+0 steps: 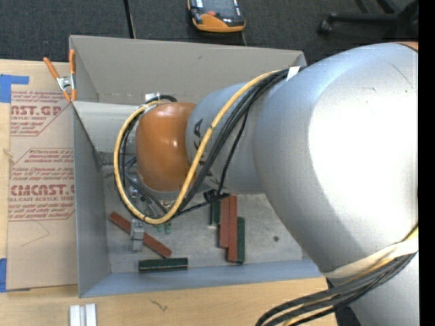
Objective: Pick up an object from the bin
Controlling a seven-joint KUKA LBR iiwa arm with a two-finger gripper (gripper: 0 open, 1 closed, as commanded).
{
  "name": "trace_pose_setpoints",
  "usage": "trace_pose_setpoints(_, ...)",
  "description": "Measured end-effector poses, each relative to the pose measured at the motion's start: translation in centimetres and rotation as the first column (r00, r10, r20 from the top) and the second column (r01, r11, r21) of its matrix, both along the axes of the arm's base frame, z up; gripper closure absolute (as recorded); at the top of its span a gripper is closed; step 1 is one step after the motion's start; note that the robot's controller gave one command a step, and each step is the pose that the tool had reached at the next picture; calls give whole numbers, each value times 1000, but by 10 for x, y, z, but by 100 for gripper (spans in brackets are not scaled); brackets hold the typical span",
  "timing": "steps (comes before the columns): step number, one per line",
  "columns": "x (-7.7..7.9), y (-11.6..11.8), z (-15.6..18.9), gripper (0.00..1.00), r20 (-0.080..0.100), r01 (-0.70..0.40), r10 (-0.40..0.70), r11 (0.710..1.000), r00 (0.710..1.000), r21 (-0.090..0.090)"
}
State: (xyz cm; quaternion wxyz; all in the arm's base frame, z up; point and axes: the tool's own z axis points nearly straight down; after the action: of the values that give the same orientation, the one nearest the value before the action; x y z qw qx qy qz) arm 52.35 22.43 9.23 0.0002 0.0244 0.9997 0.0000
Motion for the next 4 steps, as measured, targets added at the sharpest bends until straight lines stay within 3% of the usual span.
trace_pose_setpoints(1,-15,7,-13,0,0,185,-185,983,983,1)
trace_pose_setpoints(2,-24,-2,-22,100,0,280,-280,960,960,-1)
trace_pose_setpoints(4,-25,-3,-20,100,-2,280,-280,960,960,-3)
